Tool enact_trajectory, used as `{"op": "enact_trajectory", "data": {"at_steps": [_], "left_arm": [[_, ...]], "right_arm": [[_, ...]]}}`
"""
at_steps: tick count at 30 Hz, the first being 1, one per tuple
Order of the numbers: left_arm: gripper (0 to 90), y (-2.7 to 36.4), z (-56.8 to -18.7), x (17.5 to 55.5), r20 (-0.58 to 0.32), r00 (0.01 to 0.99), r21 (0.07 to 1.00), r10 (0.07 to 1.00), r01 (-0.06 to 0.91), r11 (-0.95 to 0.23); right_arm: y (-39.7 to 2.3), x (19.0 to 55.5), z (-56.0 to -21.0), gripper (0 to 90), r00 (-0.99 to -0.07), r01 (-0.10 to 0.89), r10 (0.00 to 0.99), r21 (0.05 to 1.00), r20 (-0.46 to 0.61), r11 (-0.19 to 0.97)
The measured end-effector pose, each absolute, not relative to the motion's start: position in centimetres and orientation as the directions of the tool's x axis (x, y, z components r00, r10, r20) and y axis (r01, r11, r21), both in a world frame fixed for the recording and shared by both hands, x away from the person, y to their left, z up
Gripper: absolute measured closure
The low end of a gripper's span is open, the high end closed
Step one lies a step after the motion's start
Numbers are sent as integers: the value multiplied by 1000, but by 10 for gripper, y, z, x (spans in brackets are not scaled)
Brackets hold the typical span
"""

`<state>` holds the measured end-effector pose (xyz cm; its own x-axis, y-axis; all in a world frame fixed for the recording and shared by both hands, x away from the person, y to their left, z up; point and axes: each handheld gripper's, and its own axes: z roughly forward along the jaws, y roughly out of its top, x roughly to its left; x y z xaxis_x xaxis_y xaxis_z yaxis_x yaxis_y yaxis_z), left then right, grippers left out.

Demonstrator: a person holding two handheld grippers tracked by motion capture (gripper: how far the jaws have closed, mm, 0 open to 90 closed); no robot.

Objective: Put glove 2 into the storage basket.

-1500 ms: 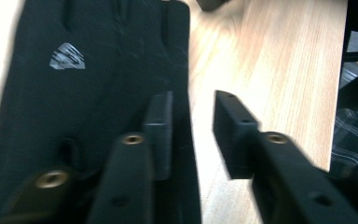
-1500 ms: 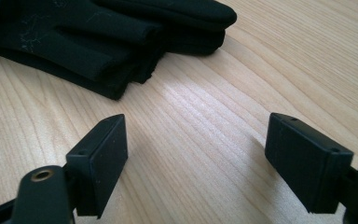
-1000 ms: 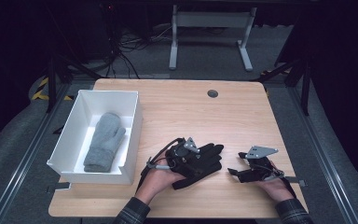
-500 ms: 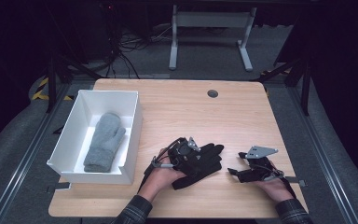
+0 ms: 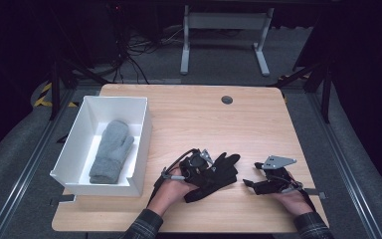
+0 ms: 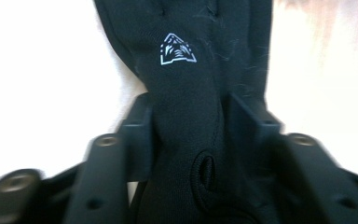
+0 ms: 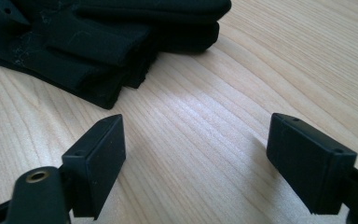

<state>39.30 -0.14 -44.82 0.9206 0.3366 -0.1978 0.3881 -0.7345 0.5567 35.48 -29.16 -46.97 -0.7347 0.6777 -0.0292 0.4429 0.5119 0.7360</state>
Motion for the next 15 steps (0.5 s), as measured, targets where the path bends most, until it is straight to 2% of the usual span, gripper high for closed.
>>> {"op": "enact_trajectory", "data": {"at_steps": [3,13,15], "left_arm": [[669,-2,-445,391,-205,915,553,346,401,-730],[677,9,-419,388,-232,889,563,396,454,-690],[677,14,-409,387,-214,889,567,405,451,-689]], "right_arm": [[-292,355,-470,200,-735,443,678,736,-29,512],[-292,355,-470,201,-733,445,679,736,-28,510],[-292,355,-470,201,-733,444,679,736,-28,510]]}}
